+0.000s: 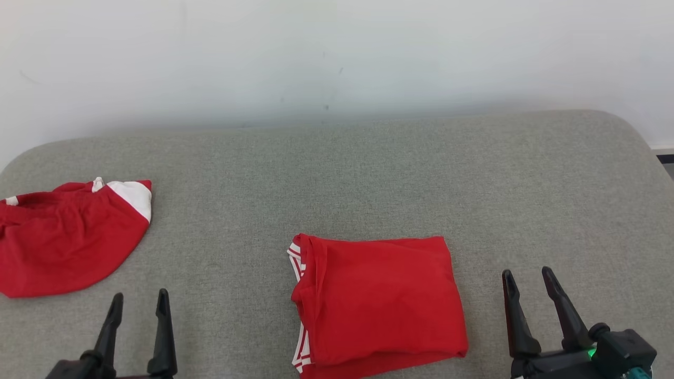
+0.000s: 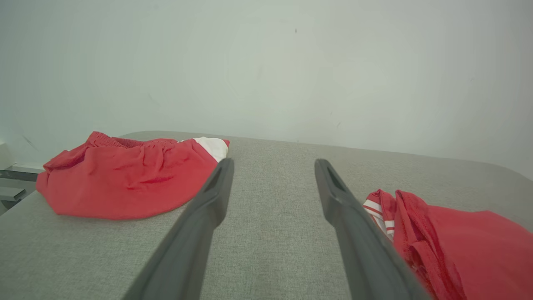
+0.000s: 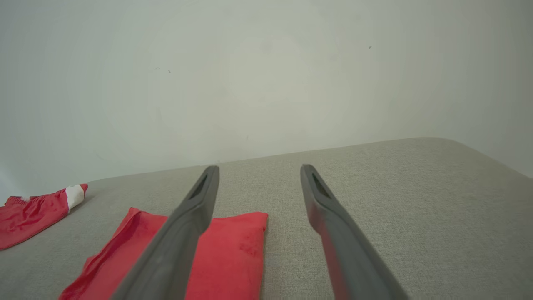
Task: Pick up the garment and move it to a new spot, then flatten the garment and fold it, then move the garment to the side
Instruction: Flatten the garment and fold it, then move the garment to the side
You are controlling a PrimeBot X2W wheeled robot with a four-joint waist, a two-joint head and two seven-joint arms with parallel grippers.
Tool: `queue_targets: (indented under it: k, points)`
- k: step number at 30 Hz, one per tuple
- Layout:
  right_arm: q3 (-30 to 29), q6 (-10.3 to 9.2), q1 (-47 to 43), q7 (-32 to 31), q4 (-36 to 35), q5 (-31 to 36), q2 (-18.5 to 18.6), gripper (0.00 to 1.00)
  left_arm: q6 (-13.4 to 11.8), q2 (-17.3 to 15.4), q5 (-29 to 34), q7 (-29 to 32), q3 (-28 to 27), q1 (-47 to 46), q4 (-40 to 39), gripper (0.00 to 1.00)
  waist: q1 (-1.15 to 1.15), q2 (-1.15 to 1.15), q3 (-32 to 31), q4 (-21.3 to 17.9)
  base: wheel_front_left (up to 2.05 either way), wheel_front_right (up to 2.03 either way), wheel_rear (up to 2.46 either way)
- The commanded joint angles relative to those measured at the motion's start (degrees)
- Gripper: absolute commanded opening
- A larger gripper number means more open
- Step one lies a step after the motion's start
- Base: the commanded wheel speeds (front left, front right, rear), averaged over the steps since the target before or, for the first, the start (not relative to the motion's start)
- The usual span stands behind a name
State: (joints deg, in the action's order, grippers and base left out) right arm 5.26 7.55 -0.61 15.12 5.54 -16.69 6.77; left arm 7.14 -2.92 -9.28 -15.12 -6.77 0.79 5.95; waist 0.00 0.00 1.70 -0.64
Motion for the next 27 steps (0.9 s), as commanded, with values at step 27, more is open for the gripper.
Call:
queue_targets:
  k: [27]
  points:
    - [0.0, -0.15, -2.9, 0.0, 2.8, 2.2, -0.2, 1.00, 0.2, -0.8, 2.7, 0.0, 1.0, 4.5, -0.7, 1.00, 0.00, 0.00, -1.3, 1.1, 0.00, 0.00, 0.00]
